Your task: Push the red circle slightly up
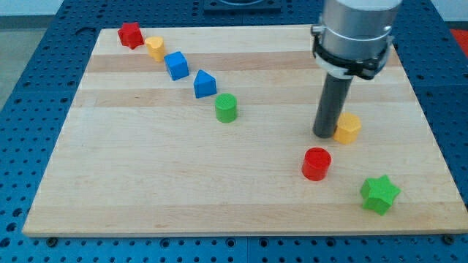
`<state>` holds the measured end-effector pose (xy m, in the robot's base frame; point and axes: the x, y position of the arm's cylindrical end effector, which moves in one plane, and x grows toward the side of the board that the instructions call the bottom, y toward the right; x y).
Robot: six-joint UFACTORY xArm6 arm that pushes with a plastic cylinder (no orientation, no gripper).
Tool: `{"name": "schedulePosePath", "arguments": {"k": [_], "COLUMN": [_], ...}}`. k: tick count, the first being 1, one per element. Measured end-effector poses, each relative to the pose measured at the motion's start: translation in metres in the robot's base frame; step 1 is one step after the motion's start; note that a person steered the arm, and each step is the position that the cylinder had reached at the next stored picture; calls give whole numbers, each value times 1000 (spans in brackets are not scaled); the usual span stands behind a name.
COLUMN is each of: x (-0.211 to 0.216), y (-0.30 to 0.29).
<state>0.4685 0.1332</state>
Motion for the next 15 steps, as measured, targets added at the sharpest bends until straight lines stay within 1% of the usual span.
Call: {"name": "schedulePosePath", "arguments": {"k": [2,3,4,5,6,7,8,9,10,11,12,13,14,15], "x": [0,0,19,64,104,113,109,85,36,45,94,114,95,50], "y": [13,-39,-115,-133,-120,-71,-22,8,12,12,9,-9,-52,-69]}}
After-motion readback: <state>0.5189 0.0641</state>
